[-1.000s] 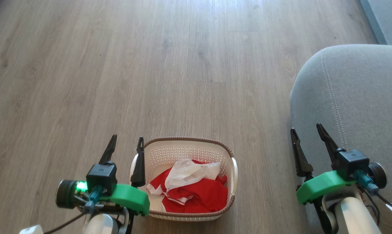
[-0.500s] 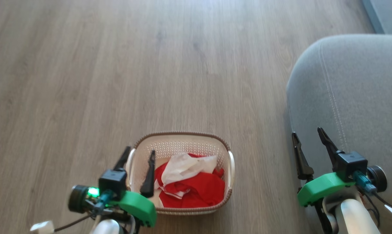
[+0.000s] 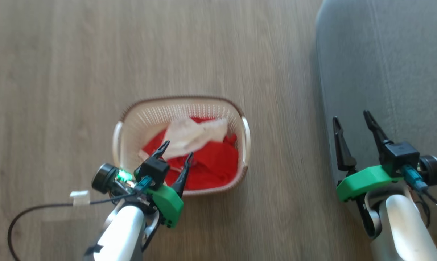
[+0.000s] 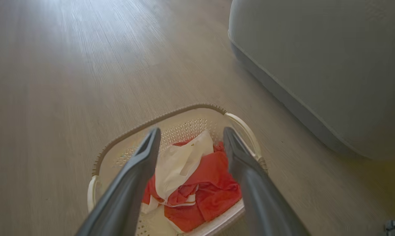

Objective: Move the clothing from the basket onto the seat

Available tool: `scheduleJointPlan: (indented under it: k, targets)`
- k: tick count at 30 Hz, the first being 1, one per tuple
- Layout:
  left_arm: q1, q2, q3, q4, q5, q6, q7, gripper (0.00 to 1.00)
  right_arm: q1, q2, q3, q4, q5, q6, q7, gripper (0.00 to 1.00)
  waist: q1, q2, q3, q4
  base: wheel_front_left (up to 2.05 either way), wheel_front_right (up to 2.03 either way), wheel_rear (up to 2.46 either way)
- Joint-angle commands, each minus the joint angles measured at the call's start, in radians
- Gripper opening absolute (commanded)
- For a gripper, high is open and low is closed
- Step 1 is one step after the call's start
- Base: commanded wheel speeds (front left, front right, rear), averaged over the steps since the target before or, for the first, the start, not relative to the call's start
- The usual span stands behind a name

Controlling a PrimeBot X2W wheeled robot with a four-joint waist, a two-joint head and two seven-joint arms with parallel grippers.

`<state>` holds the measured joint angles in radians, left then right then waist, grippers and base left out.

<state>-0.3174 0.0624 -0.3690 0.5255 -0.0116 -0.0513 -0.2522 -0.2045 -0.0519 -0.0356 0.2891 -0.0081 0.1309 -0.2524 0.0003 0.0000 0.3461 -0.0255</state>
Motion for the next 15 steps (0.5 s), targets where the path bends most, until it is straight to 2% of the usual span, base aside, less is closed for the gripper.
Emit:
scheduleJointPlan:
  k: [1, 8, 15]
  targets:
    - [-0.048, 0.022, 0.014, 0.011, 0.015, -0.008, -0.010, 1.00, -0.021, 0.002, 0.012, -0.038, -0.002, 0.000, -0.009, 1.00, -0.0003, 0.0000, 0.149, -0.064, 0.00, 0.00, 0.00]
    - [-0.223, 0.087, -0.080, 0.181, 0.096, -0.040, -0.010, 1.00, -0.051, 0.002, 0.030, -0.070, 0.041, 0.000, -0.009, 1.00, -0.0003, 0.0000, 0.327, -0.129, 0.00, 0.00, 0.00]
    - [-0.370, 0.123, -0.126, 0.348, 0.126, -0.043, -0.010, 1.00, -0.074, 0.002, 0.070, -0.093, 0.101, 0.000, -0.009, 1.00, -0.0003, 0.0000, 0.436, -0.184, 0.00, 0.00, 0.00]
